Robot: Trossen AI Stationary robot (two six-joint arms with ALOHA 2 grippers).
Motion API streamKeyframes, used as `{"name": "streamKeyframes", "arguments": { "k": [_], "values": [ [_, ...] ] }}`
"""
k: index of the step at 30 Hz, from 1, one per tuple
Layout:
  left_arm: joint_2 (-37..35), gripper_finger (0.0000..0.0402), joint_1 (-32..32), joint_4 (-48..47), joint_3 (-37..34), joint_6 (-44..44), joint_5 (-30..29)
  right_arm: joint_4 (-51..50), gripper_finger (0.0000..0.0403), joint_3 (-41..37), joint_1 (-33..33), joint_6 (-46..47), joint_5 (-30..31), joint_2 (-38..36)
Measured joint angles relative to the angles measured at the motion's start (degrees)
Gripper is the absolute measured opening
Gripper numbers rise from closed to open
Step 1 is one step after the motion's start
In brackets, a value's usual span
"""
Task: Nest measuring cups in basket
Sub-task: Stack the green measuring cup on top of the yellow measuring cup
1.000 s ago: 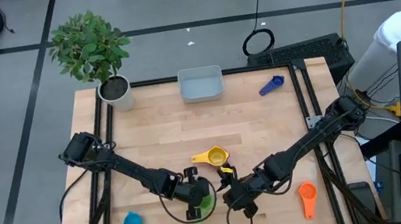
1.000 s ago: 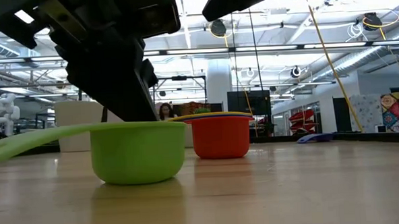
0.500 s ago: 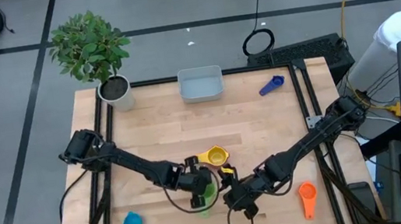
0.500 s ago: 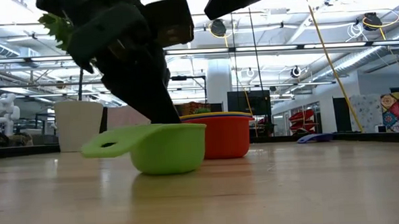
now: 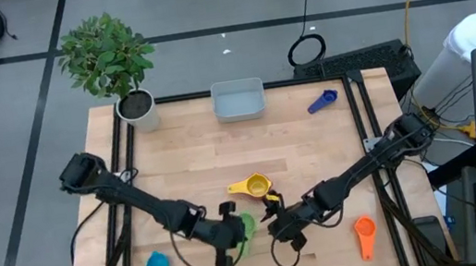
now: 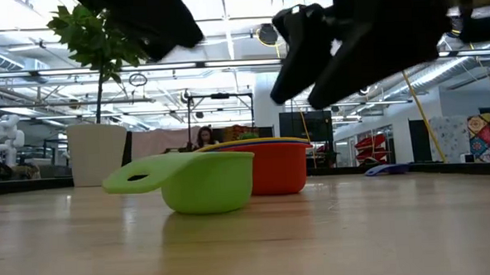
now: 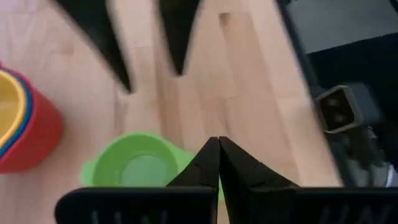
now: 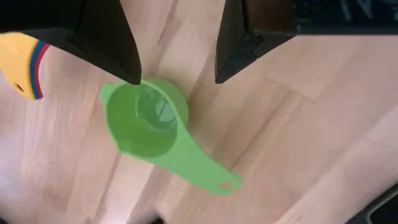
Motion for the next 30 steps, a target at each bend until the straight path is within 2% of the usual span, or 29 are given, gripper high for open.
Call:
{"name": "streamKeyframes", "arguments": {
  "k": [3, 8, 12, 16, 21, 27, 30],
  "values": [
    [-0.68, 0.0035, -2.03, -2.29, 0.0, -1.14, -1.89, 4.39, 0.0196, -0.89, -0.43, -1.8, -1.57, 0.0],
    [-0.88, 0.0115, -4.05, -7.58, 0.0, -5.44, -5.24, 10.05, 0.0196, -0.86, -1.21, -5.66, -4.06, -0.02],
    [-0.86, 0.0172, -4.95, -8.41, 0.0, -7.18, -5.85, 10.99, 0.0196, -0.77, -2.52, -6.19, -6.03, 1.12],
    [-0.86, 0.0208, -5.56, -9.21, 0.0, -7.91, -5.89, 11.59, 0.0196, -0.7, -2.74, -7.15, -7.56, 3.86],
    [-0.86, 0.0215, -6.17, -12.02, 0.0, -10.43, -5.92, 11.44, 0.0196, 1.0, -2.89, -8.83, -7.58, 6.22],
    [-0.86, 0.0185, -6.38, -10.92, 0.0, -11.63, -5.86, 11.51, 0.0196, 2.66, -4.24, -10.25, -7.69, 8.3],
    [-0.86, 0.0167, -6.34, -10.85, 0.0, -11.74, -5.86, 11.34, 0.0196, 2.68, -4.99, -10.08, -9.77, 8.9]
  ]
}}
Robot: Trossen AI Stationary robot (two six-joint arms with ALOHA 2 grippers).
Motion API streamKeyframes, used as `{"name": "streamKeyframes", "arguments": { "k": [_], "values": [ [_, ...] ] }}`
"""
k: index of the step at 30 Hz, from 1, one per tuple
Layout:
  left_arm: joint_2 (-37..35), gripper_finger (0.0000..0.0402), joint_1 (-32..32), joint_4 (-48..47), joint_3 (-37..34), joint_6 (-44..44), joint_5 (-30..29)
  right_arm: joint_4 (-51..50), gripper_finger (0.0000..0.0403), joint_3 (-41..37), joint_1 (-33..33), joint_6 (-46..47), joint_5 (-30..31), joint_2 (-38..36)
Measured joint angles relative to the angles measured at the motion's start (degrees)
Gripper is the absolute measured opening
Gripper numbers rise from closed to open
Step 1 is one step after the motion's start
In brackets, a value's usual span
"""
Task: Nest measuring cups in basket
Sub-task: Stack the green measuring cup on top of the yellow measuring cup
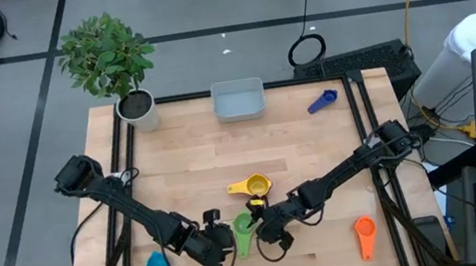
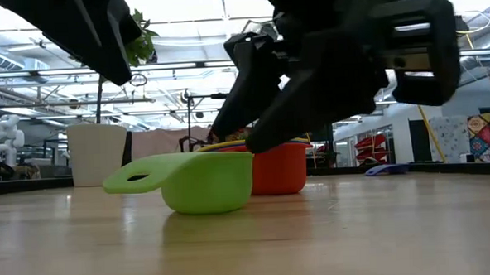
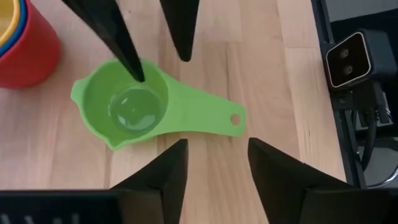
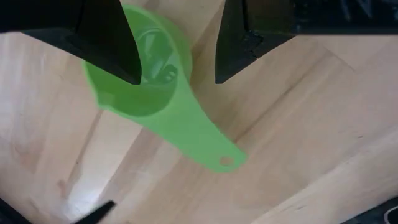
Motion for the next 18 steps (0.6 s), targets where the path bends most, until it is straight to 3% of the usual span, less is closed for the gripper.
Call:
{"name": "streamKeyframes", "arguments": {
  "k": [8, 18],
  "values": [
    [0.0, 0.0134, -0.02, 0.01, 0.0, -0.07, 0.04, -1.69, 0.0196, 0.13, -1.24, -0.04, -0.89, 0.22],
    [0.0, 0.0132, 0.0, 0.03, 0.0, -0.05, 0.07, -4.54, 0.0196, 0.11, -1.68, -0.02, -1.14, 0.22]
  ]
}}
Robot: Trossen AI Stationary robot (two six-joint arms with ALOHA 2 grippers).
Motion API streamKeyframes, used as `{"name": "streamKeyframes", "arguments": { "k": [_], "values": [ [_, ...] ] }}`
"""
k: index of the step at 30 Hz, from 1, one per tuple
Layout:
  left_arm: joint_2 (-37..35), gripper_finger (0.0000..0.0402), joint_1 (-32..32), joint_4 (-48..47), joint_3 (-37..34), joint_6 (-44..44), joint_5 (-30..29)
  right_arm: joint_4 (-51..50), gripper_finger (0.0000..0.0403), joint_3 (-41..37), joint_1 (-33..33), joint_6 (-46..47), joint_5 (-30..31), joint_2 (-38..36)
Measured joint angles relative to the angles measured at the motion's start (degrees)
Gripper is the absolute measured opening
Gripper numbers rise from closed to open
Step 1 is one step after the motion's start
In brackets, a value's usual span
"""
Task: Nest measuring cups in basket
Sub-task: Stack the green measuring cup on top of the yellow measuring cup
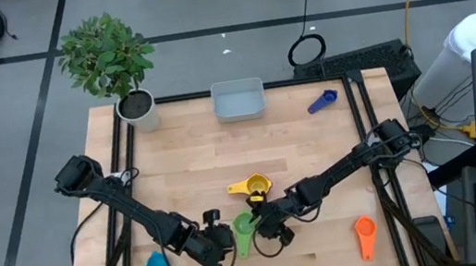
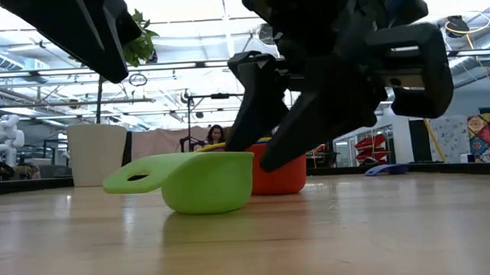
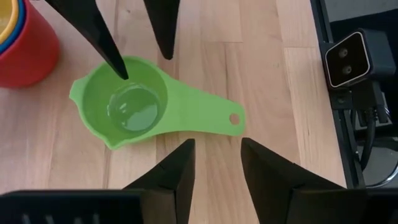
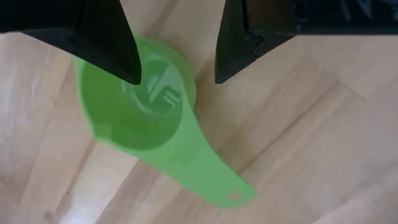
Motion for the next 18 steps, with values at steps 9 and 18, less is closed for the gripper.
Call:
{"name": "streamKeyframes", "arguments": {
  "k": [9, 18],
  "values": [
    [0.0, 0.0132, 0.0, 0.04, 0.0, 0.19, -0.02, -1.38, 0.016, 0.0, 0.0, -0.34, 0.31, 0.0],
    [0.0, 0.0132, 0.0, 0.04, -0.02, 0.15, -0.02, -3.52, 0.0109, 0.0, 0.11, -0.11, 0.04, 0.0]
  ]
}}
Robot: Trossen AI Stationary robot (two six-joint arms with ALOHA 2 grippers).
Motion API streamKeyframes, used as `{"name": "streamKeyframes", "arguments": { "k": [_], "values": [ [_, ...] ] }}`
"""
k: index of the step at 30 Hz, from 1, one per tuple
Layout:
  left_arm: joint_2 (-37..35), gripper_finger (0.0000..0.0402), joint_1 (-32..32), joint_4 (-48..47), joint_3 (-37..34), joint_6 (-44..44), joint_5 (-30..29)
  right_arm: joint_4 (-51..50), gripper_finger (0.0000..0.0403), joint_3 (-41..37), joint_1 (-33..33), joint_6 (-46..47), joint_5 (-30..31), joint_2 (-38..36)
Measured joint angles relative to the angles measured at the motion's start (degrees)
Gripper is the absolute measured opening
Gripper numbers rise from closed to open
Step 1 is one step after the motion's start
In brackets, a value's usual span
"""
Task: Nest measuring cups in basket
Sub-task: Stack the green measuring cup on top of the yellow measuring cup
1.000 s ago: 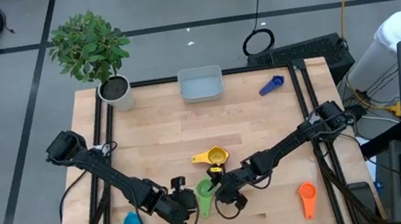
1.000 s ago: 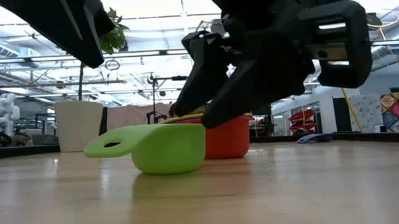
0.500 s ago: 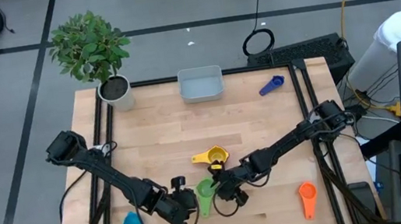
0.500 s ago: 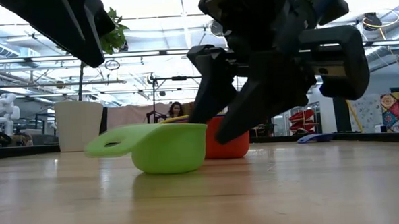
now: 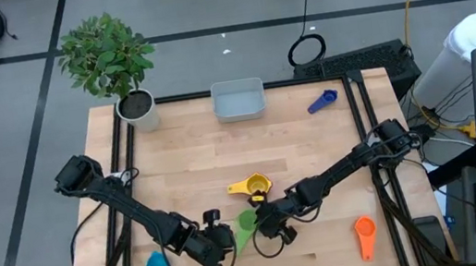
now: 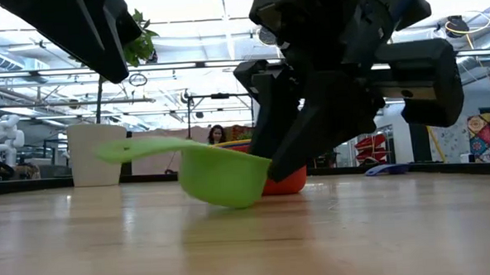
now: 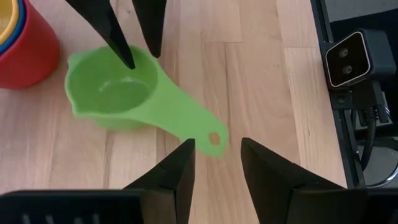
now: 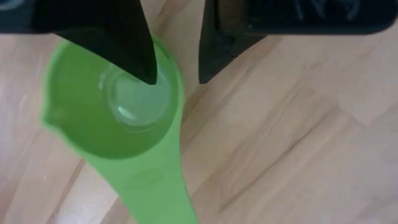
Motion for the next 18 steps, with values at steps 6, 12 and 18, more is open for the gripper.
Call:
{"name": "streamKeyframes", "arguments": {
  "k": [6, 12, 18],
  "values": [
    [0.0, 0.0131, 0.0, 0.0, 0.0, 0.03, -0.02, 0.3, 0.0087, -0.02, 0.2, 0.05, -0.99, 0.0],
    [0.02, 0.0132, 0.0, -0.02, -0.02, 0.03, -0.03, 0.71, 0.004, -0.02, 0.28, -0.84, 2.11, -0.01],
    [0.02, 0.0131, 0.0, -0.02, -0.02, 0.17, -0.04, 0.58, 0.0004, -0.02, 0.31, -0.09, 2.21, -0.02]
  ]
}}
